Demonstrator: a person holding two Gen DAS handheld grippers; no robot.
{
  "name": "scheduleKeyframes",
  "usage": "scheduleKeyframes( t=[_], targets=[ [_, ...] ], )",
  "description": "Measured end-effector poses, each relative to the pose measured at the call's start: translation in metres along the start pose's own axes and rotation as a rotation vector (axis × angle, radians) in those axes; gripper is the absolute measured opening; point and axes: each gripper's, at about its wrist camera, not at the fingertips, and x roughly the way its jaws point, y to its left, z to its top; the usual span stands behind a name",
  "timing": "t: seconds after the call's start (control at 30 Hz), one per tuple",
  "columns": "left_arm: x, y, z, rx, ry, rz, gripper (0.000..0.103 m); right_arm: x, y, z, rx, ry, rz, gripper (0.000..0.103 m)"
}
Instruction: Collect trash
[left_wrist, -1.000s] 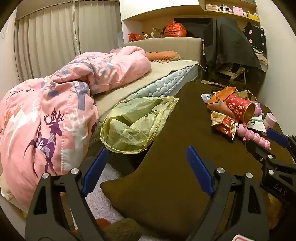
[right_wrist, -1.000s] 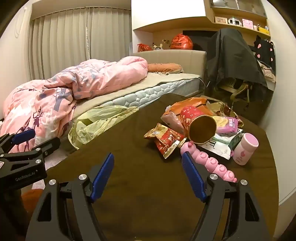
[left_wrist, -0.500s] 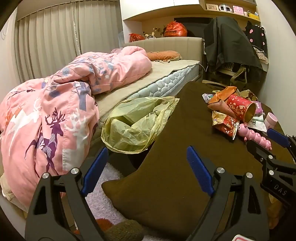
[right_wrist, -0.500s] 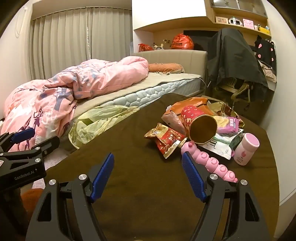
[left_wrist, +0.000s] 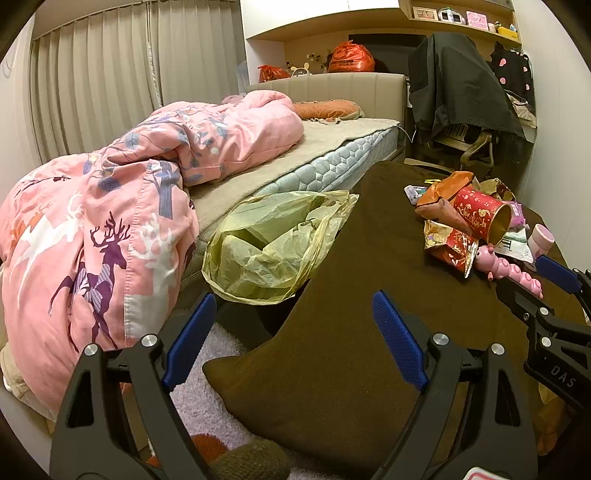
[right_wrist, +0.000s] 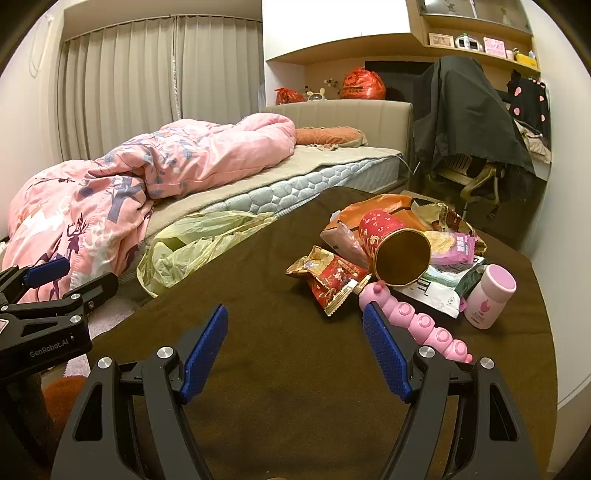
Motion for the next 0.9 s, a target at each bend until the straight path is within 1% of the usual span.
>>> scheduleKeyframes(
  t=[0.9],
  targets=[
    [0.0002,0.0000,0.0001,-0.001,0.001,0.001,0.082,-0.0036,-0.0019,0.0030,0.001,-0.001,0.003,0.071]
  ],
)
